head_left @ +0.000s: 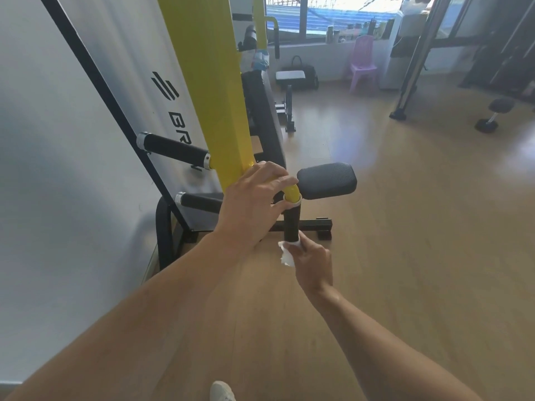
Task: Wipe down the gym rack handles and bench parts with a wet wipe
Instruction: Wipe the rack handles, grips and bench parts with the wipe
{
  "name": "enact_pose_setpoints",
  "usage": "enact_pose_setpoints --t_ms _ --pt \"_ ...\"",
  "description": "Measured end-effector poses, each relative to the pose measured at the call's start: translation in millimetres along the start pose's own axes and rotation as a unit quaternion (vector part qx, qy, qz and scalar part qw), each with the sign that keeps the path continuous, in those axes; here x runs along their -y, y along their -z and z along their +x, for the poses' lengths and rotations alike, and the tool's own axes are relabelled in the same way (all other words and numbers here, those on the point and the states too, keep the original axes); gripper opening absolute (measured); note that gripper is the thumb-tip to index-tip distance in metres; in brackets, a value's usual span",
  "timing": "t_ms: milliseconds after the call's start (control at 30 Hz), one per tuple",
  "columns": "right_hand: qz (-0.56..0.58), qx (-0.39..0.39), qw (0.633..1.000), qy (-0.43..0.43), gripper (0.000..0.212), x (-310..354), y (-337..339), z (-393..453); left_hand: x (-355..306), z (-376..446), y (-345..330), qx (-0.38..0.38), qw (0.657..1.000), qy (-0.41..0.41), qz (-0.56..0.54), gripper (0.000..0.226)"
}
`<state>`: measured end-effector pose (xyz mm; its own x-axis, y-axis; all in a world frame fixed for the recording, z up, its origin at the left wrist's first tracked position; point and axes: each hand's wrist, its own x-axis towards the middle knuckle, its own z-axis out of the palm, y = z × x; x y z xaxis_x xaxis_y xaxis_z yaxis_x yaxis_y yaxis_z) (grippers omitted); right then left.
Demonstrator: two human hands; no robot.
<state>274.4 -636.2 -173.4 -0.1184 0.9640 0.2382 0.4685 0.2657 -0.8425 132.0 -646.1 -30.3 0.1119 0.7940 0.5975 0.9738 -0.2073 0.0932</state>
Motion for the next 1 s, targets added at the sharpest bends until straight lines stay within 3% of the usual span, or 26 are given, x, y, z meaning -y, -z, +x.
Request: enact_pose_setpoints --t_ms 267,367,500,667,733,867,1000 --pt "0.118 -0.103 0.987 0.023 0.043 36.0 11.5 21.5 -1.0 -0.6 -1.4 -0.012 1.000 0.002 -0.026 0.037" --pt "0.063 -0.039 0.997 0.003 0.048 3.6 1.7 2.9 -2.8 -1.5 -1.5 -0.003 1.000 0.010 -0.028 0.040" --pt "0.026 0.029 0.999 -0.035 0.039 -7.1 7.0 -0.4 -2.2 -1.0 -0.2 -0.002 1.000 0.020 -0.023 0.040" --pt "0.044 -0.105 0.991 0.068 0.033 25.1 22.2 22.9 -4.3 -3.3 0.2 -0.008 0.999 0.014 -0.038 0.039" --pt "0.025 -0.077 0.994 0.072 0.034 13.0 20.0 18.6 -7.1 -3.2 1.2 -0.009 0.999 0.019 -0.036 0.041" --pt "-0.105 0.049 0.993 0.027 0.039 -24.4 14.0 3.1 -7.0 -2.8 2.5 -0.005 0.999 0.021 -0.028 0.043" --pt "-0.024 -0.026 0.996 0.077 0.032 17.2 28.7 15.2 -5.7 -9.7 -3.9 -0.019 0.999 0.016 -0.045 0.041"
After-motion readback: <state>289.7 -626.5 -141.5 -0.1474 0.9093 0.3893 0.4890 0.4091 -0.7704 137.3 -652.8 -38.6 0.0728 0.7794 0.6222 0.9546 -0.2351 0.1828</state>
